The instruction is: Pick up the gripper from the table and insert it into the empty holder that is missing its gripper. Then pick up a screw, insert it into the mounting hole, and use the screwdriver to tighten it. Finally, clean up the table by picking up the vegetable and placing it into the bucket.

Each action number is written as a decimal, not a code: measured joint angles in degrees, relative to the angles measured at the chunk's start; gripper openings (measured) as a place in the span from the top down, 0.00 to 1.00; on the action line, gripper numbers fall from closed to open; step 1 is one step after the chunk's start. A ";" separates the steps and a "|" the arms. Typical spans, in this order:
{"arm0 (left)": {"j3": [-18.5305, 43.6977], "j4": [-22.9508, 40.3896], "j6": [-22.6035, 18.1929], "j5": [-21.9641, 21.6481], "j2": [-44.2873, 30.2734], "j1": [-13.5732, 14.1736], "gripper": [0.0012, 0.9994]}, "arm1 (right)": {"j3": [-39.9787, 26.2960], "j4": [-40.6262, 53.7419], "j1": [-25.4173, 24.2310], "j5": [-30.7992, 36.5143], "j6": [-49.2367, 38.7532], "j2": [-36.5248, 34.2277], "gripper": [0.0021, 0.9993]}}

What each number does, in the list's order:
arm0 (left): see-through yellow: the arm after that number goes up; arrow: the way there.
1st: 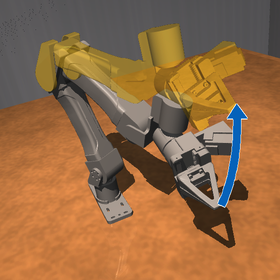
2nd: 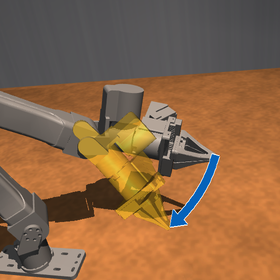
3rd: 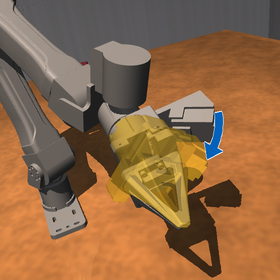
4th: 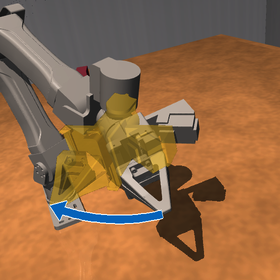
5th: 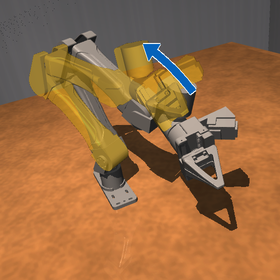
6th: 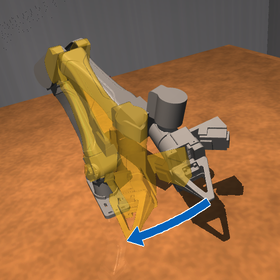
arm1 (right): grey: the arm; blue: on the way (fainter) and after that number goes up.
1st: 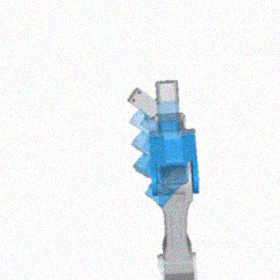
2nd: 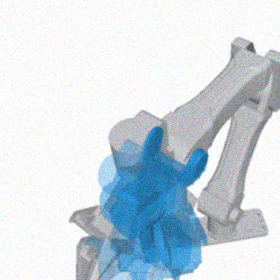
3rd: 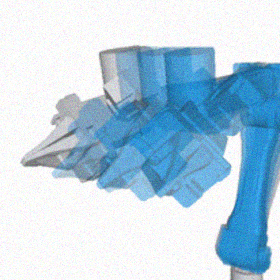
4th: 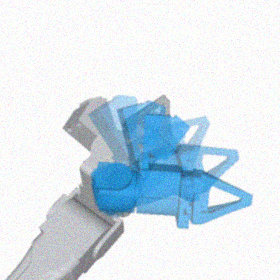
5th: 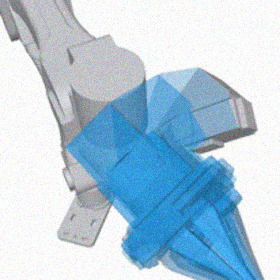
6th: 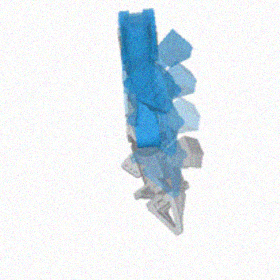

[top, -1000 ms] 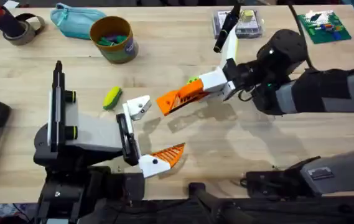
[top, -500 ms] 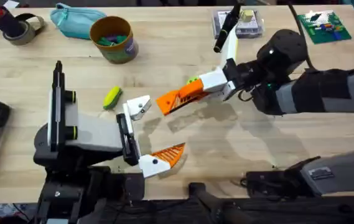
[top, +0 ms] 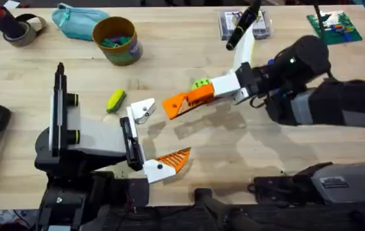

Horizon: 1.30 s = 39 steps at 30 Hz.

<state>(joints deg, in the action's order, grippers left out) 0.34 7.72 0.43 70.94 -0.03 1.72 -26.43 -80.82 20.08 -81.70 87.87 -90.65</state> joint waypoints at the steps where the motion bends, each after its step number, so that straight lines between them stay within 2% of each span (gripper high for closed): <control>1: 0.00 0.00 0.00 0.00 0.00 0.00 0.01 | 0.93 -0.11 0.00 0.78 0.13 0.34 0.98; 7: 0.00 0.00 0.00 0.00 0.00 0.00 0.01 | 5.94 0.19 0.24 6.40 0.52 0.48 0.98; 14: 0.00 0.01 0.00 0.00 0.00 0.00 0.01 | 9.48 0.27 3.60 13.19 0.44 0.48 0.98; 20: 0.00 0.01 0.00 0.00 0.00 0.00 0.01 | 9.67 0.24 6.98 15.18 0.83 0.48 0.98; 39: 0.00 0.01 0.00 0.00 -0.01 0.00 0.01 | 9.70 -0.62 10.76 21.66 3.43 0.48 0.98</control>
<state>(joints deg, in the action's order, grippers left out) 0.34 7.73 0.43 70.94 -0.04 1.72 -16.73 -81.43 30.84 -60.04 91.30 -90.17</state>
